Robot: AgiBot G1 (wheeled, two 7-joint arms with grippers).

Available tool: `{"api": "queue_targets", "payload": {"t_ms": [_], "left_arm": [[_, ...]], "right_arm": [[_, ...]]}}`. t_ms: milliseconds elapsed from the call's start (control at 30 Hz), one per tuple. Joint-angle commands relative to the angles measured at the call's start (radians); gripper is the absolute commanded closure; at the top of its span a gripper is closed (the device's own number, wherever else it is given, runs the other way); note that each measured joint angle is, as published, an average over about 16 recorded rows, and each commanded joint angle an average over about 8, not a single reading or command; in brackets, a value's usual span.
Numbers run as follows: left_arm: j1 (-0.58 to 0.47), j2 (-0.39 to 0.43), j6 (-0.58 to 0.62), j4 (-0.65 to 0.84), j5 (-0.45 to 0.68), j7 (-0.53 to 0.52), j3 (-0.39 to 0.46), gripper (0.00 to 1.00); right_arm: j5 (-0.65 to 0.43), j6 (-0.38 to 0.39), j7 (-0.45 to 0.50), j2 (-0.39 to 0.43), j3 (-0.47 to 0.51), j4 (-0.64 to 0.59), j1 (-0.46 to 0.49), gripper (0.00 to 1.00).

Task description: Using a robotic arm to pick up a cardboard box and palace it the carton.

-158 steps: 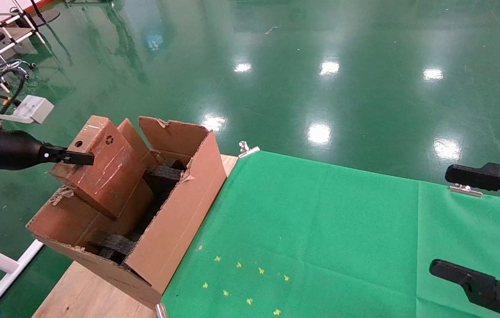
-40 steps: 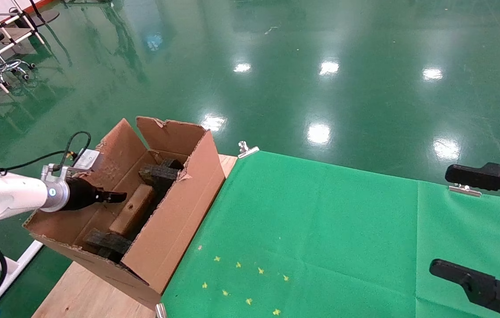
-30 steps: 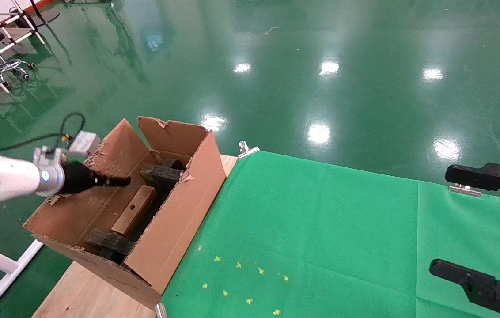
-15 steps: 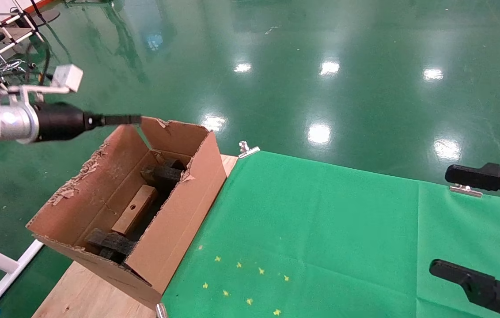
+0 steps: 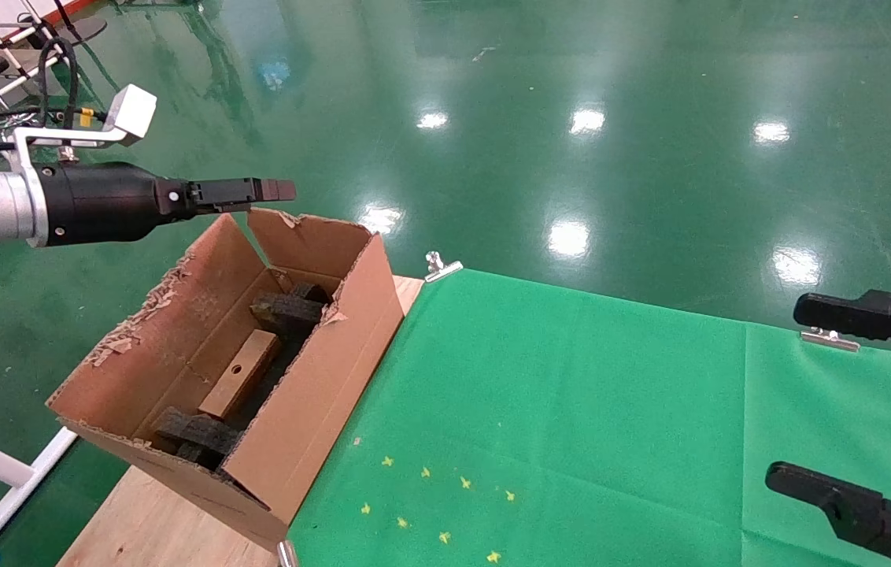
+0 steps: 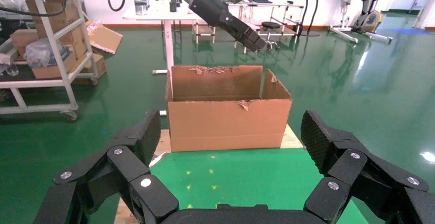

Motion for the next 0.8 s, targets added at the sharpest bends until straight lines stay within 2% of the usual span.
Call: {"api": "queue_targets", "payload": {"t_ms": [33, 800], "left_arm": [[0.000, -0.001, 0.003, 0.000, 0.000, -0.002, -0.001, 0.00], [0.235, -0.003, 0.061, -0.316, -0.271, 0.213, -0.070, 0.00]], "right_arm": [[0.000, 0.000, 0.000, 0.000, 0.000, 0.000, 0.000, 0.00], [0.000, 0.000, 0.000, 0.000, 0.000, 0.000, 0.000, 0.00]]}}
